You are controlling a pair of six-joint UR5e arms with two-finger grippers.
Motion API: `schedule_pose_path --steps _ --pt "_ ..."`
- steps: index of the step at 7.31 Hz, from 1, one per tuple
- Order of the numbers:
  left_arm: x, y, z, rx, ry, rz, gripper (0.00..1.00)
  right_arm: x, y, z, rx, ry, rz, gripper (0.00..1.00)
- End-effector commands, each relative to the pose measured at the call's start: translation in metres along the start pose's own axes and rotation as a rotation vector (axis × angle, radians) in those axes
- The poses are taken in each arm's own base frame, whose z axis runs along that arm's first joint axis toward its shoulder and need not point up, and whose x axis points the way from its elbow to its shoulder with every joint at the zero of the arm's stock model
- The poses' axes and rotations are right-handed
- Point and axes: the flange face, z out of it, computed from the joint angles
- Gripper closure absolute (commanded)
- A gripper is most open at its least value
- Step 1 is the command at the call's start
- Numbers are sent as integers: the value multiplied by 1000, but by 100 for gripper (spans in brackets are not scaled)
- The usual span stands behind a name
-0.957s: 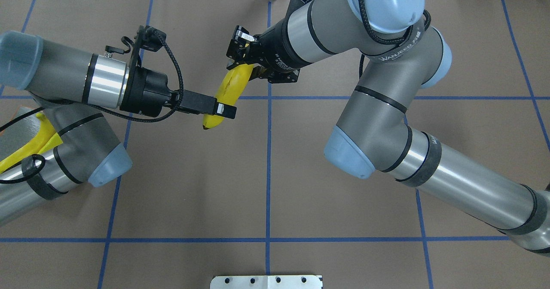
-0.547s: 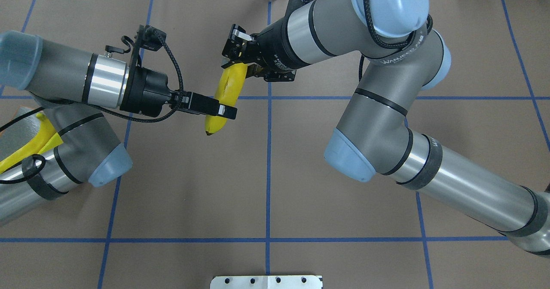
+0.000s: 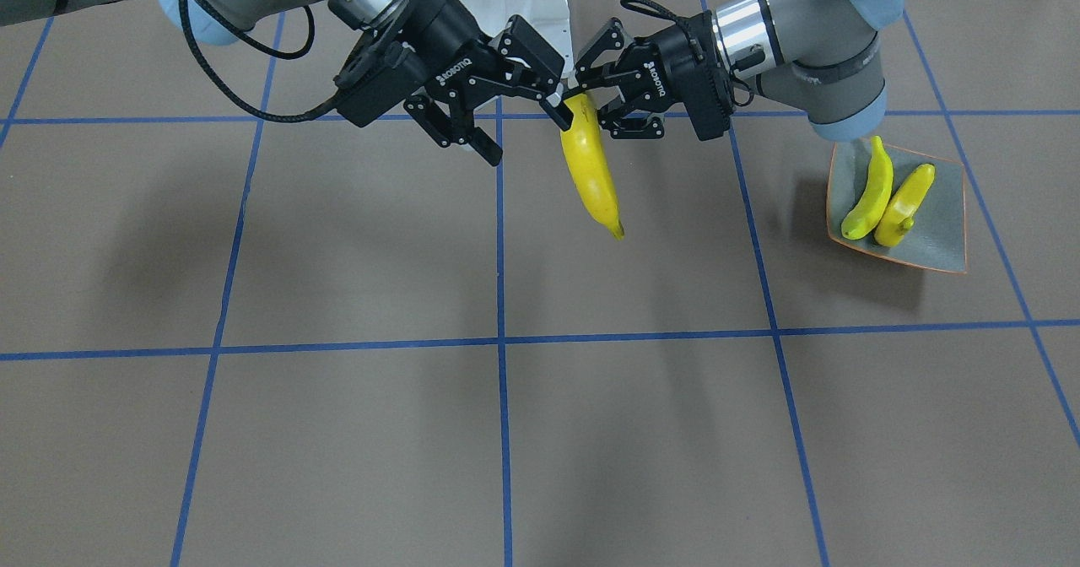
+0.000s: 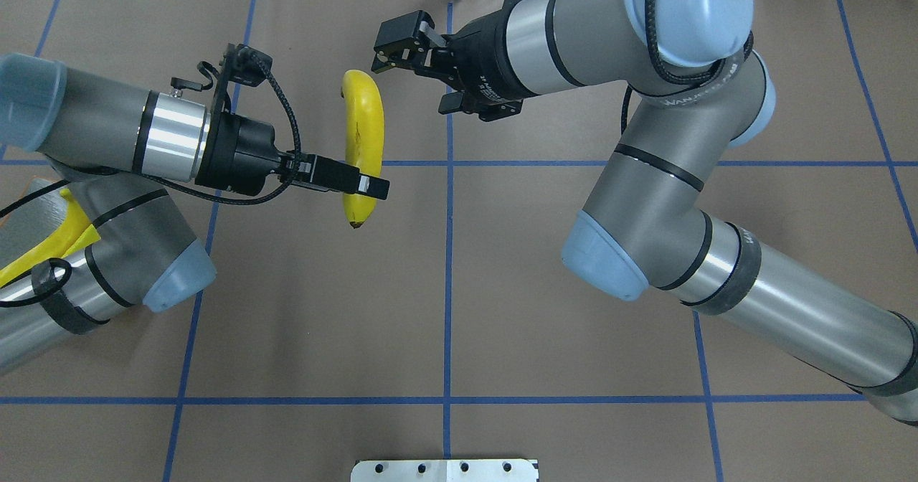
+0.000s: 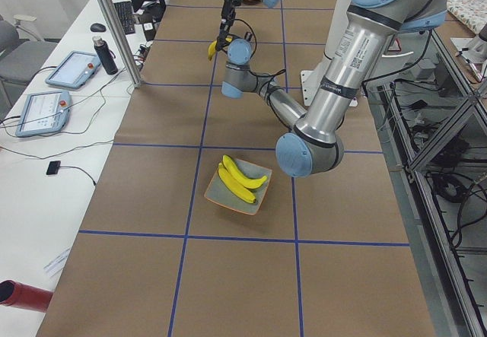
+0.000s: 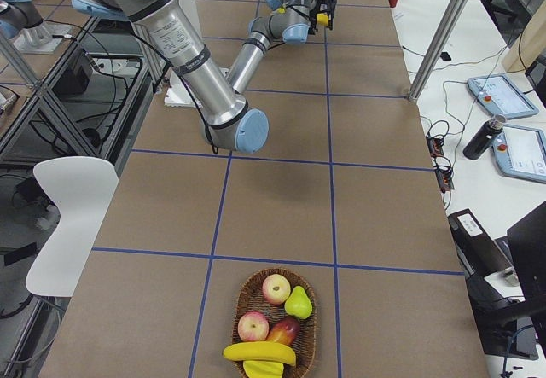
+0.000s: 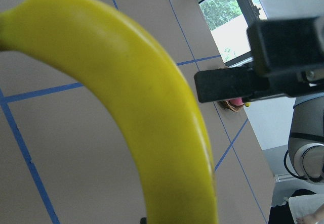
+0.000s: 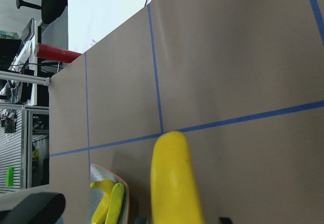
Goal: Transfer all bananas from basket to plate
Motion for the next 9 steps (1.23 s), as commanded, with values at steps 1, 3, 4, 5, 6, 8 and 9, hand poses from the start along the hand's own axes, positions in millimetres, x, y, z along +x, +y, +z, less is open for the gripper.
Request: schedule_pose_path --steps 1,3,4,5,6,8,9 --pt "-38 30 -44 5 -72 -49 100 72 -50 -25 90 107 18 0" --pt "-88 49 -133 74 -206 -72 100 140 -89 -44 132 295 -66 0" --pt "-130 78 -176 69 -308 -33 100 175 -105 -56 136 369 -132 0" --pt "-155 95 -210 66 -384 20 100 210 -119 -73 132 425 -200 0" --pt "-169 106 -242 80 -439 44 100 245 -123 -84 108 480 -277 0" --pt "-209 134 -298 20 -602 171 100 307 -130 -117 56 568 -422 0" --pt "-225 138 -318 -35 -688 228 100 335 -138 -141 11 597 -492 0"
